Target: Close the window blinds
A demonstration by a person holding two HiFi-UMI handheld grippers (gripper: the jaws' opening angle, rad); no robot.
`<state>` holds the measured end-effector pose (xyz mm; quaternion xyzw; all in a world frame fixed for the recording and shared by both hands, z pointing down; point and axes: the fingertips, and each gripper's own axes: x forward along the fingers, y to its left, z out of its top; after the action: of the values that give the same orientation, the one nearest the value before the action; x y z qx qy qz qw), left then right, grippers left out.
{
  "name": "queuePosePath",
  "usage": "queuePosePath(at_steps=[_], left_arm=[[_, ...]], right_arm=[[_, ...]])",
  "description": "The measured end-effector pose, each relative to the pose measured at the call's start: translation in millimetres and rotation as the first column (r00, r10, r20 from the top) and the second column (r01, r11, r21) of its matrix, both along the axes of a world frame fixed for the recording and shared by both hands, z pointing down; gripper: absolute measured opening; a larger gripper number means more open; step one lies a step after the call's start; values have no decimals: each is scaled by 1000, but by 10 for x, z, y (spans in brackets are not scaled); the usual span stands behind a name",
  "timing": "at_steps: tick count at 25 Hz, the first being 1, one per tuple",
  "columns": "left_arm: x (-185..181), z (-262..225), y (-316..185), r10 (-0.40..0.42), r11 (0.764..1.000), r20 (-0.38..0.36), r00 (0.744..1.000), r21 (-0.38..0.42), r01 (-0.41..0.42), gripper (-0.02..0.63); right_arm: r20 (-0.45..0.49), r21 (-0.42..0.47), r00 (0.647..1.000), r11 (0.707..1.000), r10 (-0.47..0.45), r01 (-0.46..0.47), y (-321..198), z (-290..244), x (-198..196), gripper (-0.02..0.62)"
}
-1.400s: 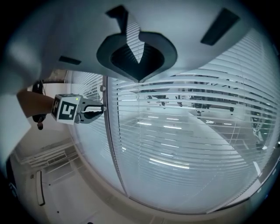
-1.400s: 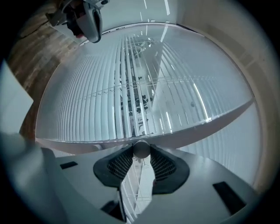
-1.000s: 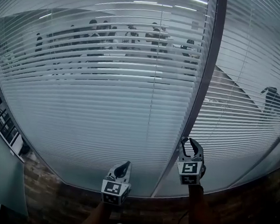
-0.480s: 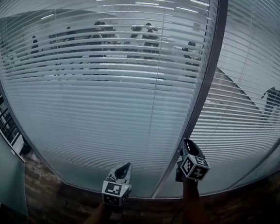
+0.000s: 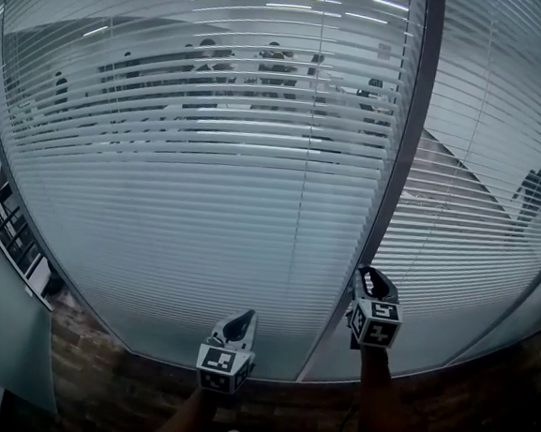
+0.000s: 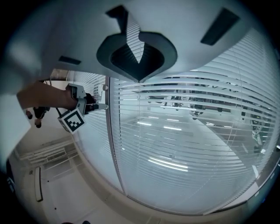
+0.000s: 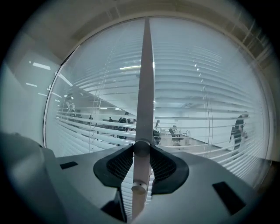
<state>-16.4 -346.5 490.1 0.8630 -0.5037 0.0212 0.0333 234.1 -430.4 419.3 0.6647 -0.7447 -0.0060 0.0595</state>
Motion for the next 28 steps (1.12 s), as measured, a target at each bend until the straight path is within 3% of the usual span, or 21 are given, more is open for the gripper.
queuePosePath(at_steps=[10,17,19,23,28], left_arm=[[-38,-13,18,13,1000,12,1000,-2,-13,-5],[-40,-9,19,14,1000,2,1000,-4,-14,-5],[-33,-39,19,21,1000,-12,1000,-10,-21,-5],[-15,-89,43,30,1000,-29,999,-6,-30,-5],[39,-42,34,46,999,-23,999,-7,-46,-5]], right_arm=[[-253,3,967,1000,20,-20,2,-2,-67,124],[-571,16,819,998,54,-54,22,2,-107,124],[-663,39,745,997,76,-67,5,10,-105,124],[-842,76,529,994,105,-76,3,66,-150,124],[-946,94,305,994,109,-64,-4,97,-167,124]])
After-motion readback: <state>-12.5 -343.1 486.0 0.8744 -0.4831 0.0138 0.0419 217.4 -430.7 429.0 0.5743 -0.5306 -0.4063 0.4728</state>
